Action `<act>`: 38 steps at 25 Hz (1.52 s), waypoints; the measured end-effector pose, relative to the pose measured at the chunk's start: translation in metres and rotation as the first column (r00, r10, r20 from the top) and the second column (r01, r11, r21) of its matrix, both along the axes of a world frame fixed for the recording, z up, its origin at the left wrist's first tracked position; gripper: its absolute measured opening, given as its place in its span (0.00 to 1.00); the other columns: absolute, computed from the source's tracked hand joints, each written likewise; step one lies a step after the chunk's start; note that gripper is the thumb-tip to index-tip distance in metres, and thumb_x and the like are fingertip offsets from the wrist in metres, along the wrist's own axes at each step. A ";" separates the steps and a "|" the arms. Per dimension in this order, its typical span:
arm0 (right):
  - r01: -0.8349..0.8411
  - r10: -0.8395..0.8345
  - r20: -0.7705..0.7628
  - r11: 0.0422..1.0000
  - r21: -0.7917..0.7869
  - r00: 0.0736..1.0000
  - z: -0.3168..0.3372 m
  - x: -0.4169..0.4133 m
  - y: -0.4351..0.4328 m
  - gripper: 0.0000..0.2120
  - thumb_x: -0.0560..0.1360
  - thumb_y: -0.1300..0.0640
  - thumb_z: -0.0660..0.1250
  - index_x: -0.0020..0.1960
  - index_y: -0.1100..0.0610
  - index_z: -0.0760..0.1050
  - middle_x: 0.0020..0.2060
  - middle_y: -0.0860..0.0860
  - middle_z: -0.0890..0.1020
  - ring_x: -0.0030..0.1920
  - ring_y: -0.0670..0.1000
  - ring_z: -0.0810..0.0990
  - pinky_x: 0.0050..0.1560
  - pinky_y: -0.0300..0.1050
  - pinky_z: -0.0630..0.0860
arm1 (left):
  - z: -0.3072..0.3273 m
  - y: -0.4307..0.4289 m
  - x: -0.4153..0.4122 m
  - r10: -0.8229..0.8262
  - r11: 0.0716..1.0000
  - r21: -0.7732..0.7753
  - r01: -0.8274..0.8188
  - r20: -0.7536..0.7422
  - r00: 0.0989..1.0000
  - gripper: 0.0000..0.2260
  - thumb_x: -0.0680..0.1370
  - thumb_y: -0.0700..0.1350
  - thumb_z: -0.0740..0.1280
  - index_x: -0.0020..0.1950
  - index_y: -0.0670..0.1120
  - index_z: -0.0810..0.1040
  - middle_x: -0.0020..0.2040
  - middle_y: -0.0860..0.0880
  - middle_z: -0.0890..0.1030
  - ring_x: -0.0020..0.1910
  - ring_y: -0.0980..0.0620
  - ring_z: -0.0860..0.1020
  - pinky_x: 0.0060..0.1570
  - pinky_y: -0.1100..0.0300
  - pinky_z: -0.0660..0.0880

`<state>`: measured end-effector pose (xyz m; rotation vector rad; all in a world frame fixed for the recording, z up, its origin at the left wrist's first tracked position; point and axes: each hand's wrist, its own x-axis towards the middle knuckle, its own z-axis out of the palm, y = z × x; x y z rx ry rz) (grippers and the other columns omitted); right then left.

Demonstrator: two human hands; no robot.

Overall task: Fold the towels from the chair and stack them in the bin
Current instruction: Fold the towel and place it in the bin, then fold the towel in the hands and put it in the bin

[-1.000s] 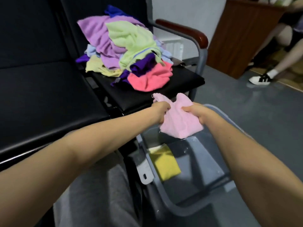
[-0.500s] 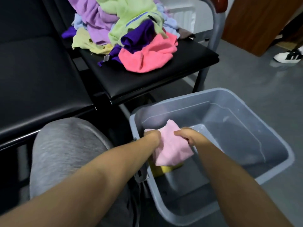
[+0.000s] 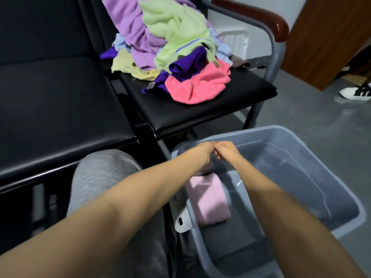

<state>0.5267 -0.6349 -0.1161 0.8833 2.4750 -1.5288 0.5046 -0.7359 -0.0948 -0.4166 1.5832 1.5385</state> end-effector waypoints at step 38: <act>0.140 0.118 -0.469 0.866 0.480 0.875 0.195 -0.236 -0.047 0.50 0.69 0.45 0.71 0.77 0.47 0.40 0.76 0.56 0.52 0.74 0.59 0.55 0.71 0.57 0.51 | 0.219 -0.042 -0.280 0.624 0.782 0.570 -0.253 -0.705 0.337 0.09 0.83 0.49 0.55 0.57 0.45 0.67 0.52 0.47 0.74 0.53 0.49 0.74 0.60 0.51 0.73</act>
